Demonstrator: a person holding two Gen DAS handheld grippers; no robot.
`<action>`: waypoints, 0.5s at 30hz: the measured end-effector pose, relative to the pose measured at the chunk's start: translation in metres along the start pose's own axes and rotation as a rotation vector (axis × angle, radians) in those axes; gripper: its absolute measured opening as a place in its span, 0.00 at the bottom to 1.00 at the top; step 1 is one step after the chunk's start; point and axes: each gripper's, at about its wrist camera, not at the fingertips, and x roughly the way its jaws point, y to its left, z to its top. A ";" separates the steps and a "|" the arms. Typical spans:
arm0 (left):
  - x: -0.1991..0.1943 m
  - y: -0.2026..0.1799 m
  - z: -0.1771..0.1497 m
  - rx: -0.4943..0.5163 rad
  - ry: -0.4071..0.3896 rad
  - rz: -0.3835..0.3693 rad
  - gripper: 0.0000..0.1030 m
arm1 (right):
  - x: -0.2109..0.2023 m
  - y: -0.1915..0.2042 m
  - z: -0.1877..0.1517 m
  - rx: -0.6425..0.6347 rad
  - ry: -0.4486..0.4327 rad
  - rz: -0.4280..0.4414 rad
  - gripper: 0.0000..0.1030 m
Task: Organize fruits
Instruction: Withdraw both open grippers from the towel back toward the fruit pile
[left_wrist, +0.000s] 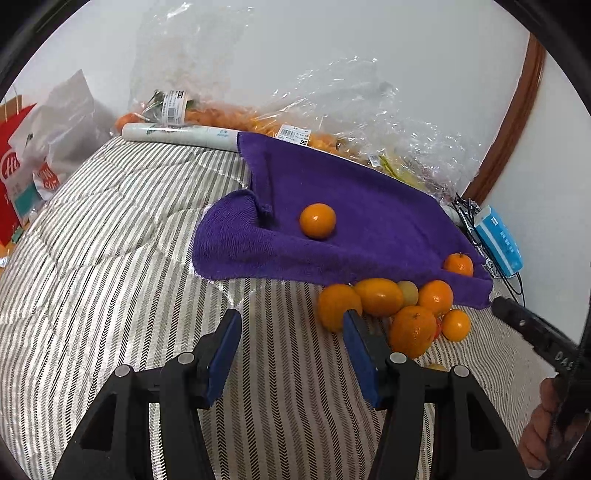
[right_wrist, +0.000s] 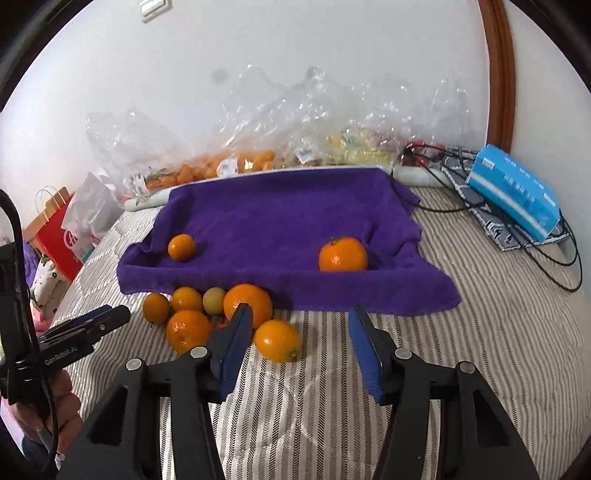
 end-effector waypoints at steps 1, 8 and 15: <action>-0.001 0.001 0.000 -0.005 -0.002 -0.001 0.53 | 0.002 0.001 -0.001 -0.001 0.005 0.003 0.50; 0.001 0.009 -0.001 -0.049 0.007 -0.005 0.53 | 0.022 0.019 -0.008 -0.064 0.055 0.023 0.50; 0.003 0.007 -0.003 -0.042 0.019 -0.012 0.53 | 0.049 0.026 -0.017 -0.087 0.112 -0.005 0.36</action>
